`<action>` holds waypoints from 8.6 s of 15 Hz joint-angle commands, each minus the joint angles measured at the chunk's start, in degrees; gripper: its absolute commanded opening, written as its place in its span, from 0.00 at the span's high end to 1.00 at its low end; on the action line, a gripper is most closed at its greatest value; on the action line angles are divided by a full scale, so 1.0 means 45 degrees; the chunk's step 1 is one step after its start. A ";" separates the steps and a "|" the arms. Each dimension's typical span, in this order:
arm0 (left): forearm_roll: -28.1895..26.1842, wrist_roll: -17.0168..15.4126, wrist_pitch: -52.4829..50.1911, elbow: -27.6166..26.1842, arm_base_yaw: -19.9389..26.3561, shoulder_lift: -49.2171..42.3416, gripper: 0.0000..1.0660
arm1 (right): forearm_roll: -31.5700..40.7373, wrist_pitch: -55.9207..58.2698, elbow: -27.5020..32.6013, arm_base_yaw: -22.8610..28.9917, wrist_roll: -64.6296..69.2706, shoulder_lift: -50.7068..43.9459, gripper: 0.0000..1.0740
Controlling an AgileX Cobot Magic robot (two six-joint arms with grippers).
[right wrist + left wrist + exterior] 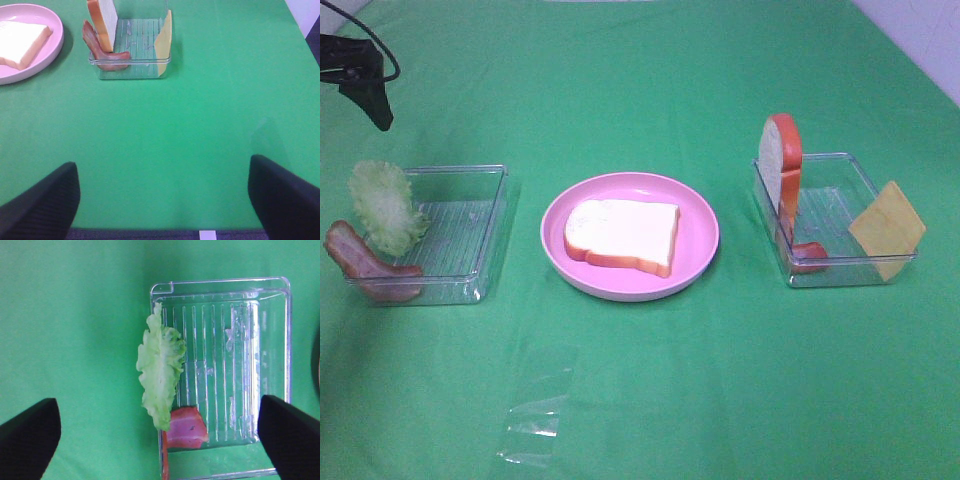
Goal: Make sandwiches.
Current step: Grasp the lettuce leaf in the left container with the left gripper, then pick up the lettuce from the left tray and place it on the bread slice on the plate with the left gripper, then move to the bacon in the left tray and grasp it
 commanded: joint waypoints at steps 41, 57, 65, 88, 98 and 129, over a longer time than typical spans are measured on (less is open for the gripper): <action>-0.3323 -0.0064 0.0484 -0.3616 -0.0395 0.1210 1.00 | 0.0051 -0.0064 0.0025 -0.0025 0.0000 -0.0420 0.18; -0.5870 -0.0025 -0.3272 -0.3616 -0.6965 0.4087 1.00 | 0.0051 -0.0064 0.0025 -0.0025 0.0000 -0.0420 0.18; -0.0624 -0.2343 -0.1795 -0.3616 -0.6965 0.5157 1.00 | 0.0051 -0.0064 0.0025 -0.0025 0.0000 -0.0420 0.18; 0.0204 -0.1248 0.2852 -0.6341 -0.5717 0.2967 0.06 | 0.0051 -0.0064 0.0025 -0.0025 0.0000 -0.0407 0.18; 0.0929 -0.0267 0.2827 0.0535 -0.1706 -0.1515 0.06 | 0.0051 -0.0064 0.0025 -0.0025 0.0000 -0.0407 0.18; 0.1044 -0.0357 -0.3094 0.6519 -0.1082 -0.1362 0.06 | 0.0051 -0.0064 0.0025 -0.0025 0.0000 -0.0407 0.18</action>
